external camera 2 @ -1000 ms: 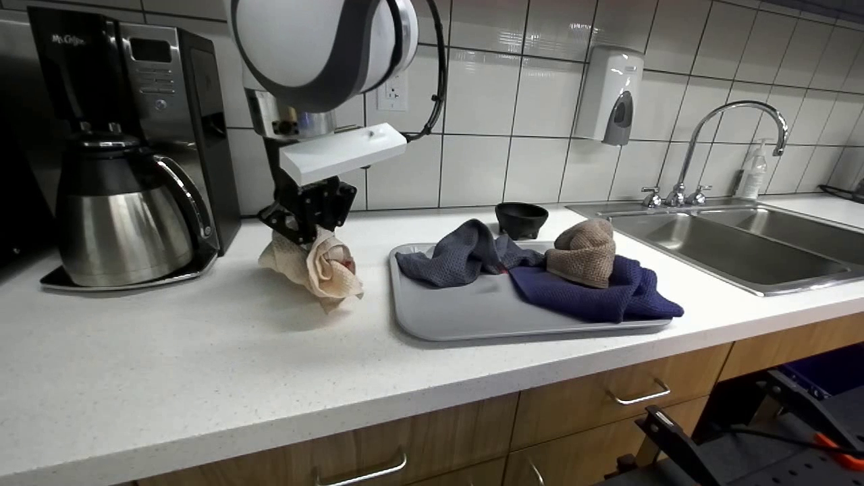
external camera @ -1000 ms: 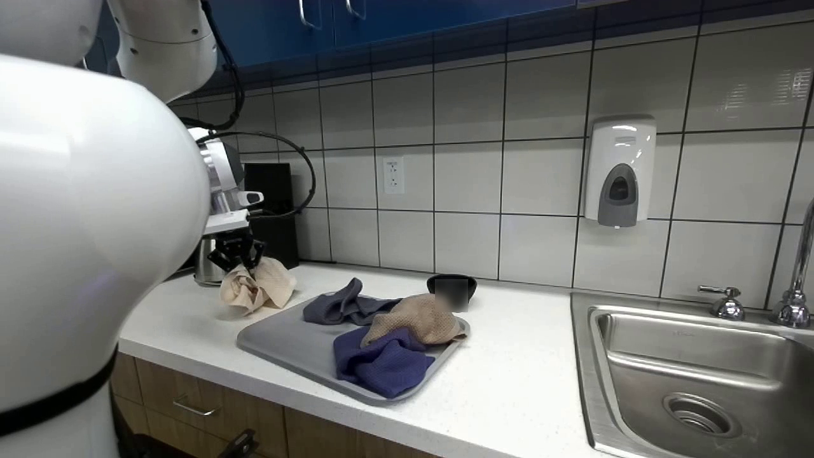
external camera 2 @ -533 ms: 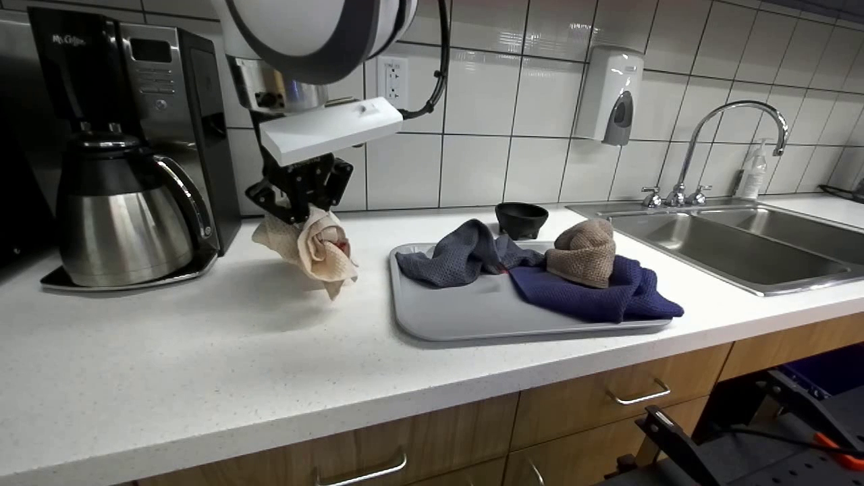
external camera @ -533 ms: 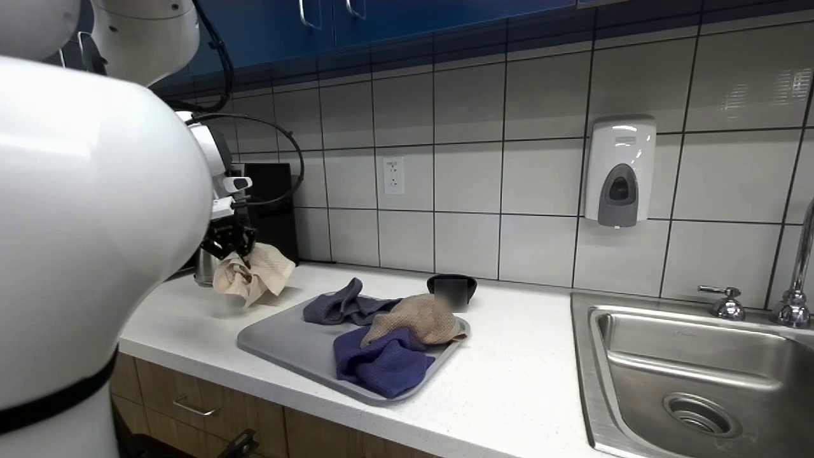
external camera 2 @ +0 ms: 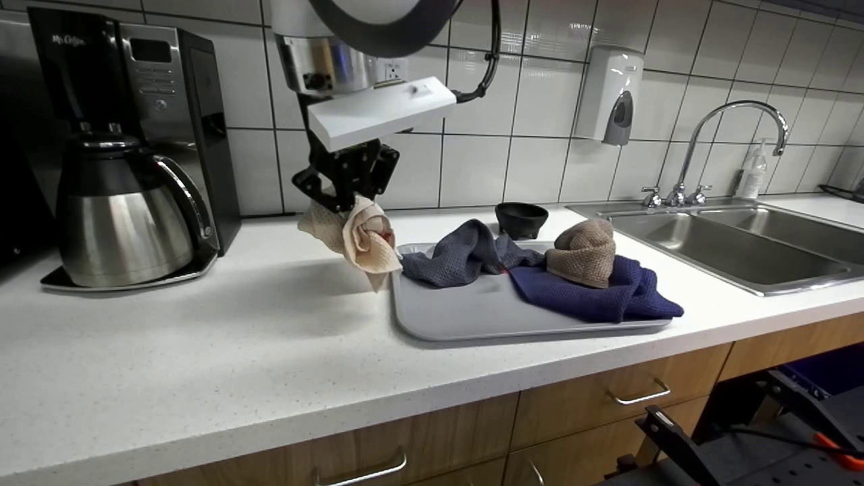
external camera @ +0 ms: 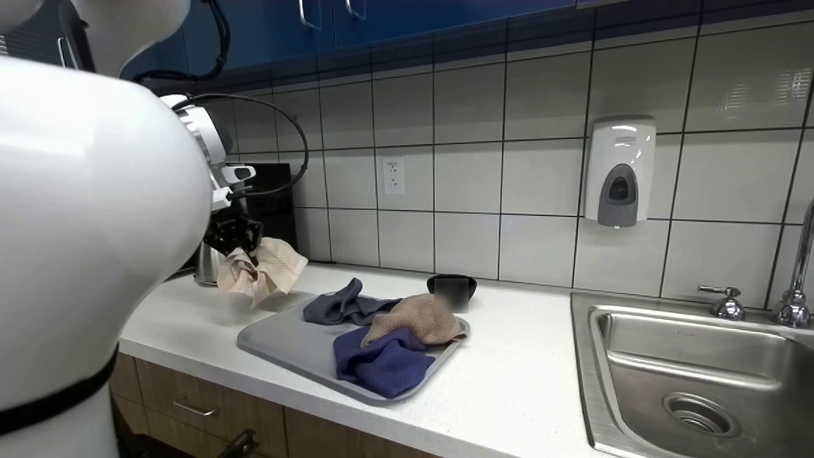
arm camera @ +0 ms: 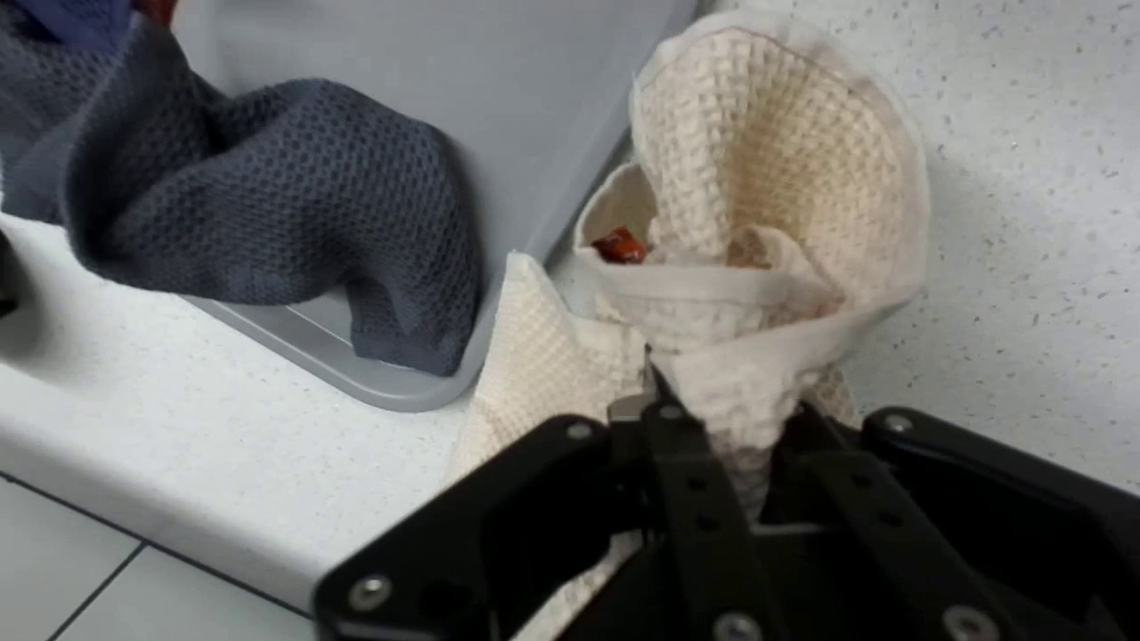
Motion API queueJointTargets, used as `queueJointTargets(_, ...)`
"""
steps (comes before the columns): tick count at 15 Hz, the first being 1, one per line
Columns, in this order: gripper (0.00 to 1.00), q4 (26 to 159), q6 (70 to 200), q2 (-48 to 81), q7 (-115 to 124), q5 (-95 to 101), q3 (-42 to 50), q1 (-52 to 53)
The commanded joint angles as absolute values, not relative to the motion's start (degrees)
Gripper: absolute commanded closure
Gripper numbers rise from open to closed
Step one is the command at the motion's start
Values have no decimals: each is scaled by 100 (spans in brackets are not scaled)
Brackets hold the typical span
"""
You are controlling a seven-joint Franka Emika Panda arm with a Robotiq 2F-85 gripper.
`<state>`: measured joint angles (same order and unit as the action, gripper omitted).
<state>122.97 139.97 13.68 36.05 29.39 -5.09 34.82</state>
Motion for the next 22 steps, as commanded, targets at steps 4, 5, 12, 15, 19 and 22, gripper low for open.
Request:
queueJointTargets(4,97,13494,13990,390,4297,3195,-759,2946)
queueJointTargets(5,97,13578,13954,331,4359,3174,-803,2855)
queueJointTargets(12,97,13957,13961,264,4724,3134,-981,2286)
queueJointTargets(15,97,13893,13862,425,5005,3269,-950,2140)
queueJointTargets(19,97,13763,13827,703,5353,3440,-901,2012)
queueJointTargets(22,97,13649,13793,970,5446,3436,-886,1997)
